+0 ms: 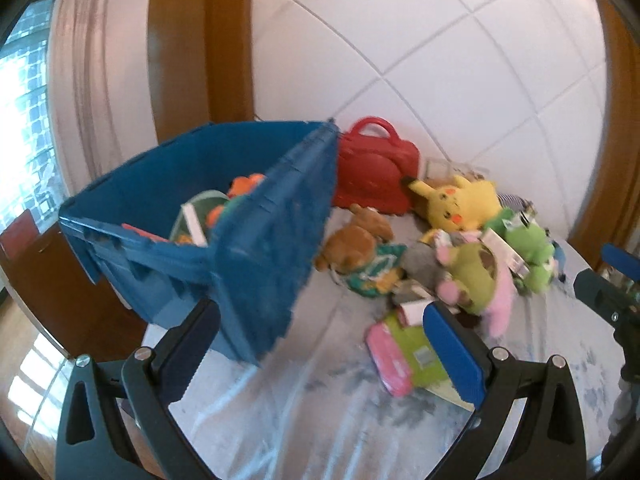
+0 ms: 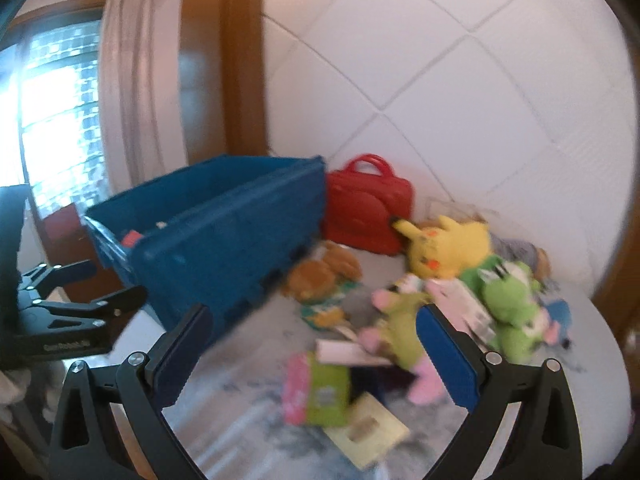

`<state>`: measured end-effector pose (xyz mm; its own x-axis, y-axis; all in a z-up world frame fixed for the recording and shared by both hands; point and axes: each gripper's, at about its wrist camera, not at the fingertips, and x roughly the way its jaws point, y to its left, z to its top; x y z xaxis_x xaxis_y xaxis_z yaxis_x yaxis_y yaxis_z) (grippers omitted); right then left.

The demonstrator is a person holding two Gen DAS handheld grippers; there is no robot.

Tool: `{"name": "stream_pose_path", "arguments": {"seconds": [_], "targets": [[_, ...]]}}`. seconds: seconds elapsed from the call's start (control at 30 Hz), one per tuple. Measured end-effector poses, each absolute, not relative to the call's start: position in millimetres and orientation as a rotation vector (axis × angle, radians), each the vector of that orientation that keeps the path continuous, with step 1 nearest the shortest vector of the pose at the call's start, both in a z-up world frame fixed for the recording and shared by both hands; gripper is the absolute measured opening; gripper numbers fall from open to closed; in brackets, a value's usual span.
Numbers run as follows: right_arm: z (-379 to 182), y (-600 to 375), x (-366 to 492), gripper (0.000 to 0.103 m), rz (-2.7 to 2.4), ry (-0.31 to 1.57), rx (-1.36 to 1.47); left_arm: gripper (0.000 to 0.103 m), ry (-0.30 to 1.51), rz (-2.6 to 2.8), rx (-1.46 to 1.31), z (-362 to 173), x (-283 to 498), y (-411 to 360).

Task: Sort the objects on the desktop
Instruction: 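Move both tools back over the table toward the pink-and-green starfish plush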

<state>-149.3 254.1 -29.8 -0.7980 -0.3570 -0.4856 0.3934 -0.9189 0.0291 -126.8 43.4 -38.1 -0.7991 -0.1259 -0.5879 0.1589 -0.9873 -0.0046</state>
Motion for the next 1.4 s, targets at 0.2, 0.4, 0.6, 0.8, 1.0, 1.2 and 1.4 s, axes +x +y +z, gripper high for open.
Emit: {"name": "stream_pose_path", "arguments": {"seconds": [0.2,0.4,0.6,0.8,1.0,1.2,1.4], "targets": [[-52,311,-143,0.103,-2.737,0.036,0.806,0.103,0.03,-2.871,1.03,-58,-136,78],[-68,354,-145,0.103,-2.844,-0.04,0.886,0.103,-0.004,-2.944,1.119,-75,-170,107],[-78,378,-167,0.103,-2.934,-0.075,0.974,0.103,-0.056,-2.995,1.219,-90,-218,127],[-87,398,-191,0.103,-3.002,-0.104,1.059,0.103,-0.07,-3.037,1.266,-101,-262,143],[-100,420,-218,0.103,-2.988,-0.131,1.136,0.103,-0.107,-3.045,1.33,-113,-292,175],[-118,444,-261,0.103,-2.905,-0.116,1.195,0.103,-0.097,-2.967,1.411,-137,-322,204],[-153,465,-306,0.103,-2.78,-0.167,1.249,0.103,-0.108,-2.911,1.459,-164,-354,229]]}}
